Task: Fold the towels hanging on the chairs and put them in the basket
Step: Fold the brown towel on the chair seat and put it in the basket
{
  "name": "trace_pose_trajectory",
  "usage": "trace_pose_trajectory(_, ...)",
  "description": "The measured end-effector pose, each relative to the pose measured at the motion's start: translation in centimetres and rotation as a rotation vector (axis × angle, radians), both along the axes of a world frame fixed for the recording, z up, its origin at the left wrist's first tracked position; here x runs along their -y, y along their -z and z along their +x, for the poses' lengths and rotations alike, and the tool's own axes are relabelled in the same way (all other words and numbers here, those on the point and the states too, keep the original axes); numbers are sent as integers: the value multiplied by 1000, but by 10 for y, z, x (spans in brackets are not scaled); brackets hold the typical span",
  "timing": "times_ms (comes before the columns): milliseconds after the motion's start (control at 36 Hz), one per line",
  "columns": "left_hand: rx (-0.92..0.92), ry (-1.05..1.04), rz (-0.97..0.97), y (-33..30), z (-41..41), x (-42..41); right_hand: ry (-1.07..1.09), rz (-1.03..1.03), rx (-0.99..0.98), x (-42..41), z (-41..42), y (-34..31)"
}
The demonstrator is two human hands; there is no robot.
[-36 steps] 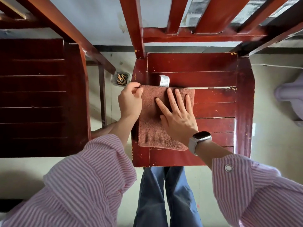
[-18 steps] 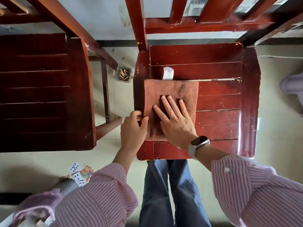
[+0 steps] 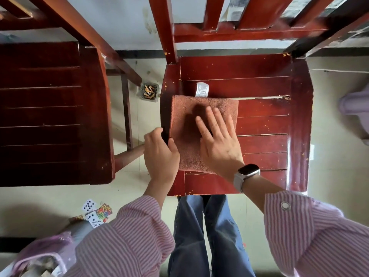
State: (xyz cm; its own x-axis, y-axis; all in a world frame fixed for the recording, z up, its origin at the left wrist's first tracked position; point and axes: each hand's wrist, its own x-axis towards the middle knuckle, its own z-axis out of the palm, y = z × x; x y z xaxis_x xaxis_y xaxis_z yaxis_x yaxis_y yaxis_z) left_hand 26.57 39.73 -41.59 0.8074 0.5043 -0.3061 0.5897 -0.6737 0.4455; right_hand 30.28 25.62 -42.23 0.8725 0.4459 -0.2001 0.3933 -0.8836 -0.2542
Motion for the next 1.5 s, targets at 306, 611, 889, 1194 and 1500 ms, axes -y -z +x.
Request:
trace_pose_trajectory(306, -23, 726, 263, 27, 11, -11, 136, -87, -55, -2, 6, 15)
trace_pose_trajectory(611, -69, 748, 300, 32, 11, -13, 162, 47, -105, 4, 7, 17)
trace_pose_trajectory(889, 93, 1010, 311, 5, 56, 8, 995, 156, -505, 20, -62, -19)
trace_pose_trajectory(1194, -101, 823, 289, 4, 75, 9, 1064, 252, -558, 42, -34, -36)
trace_pose_trajectory(1500, -31, 796, 299, -13, 41, 33, 526, 45, -1, 73, 10, -28)
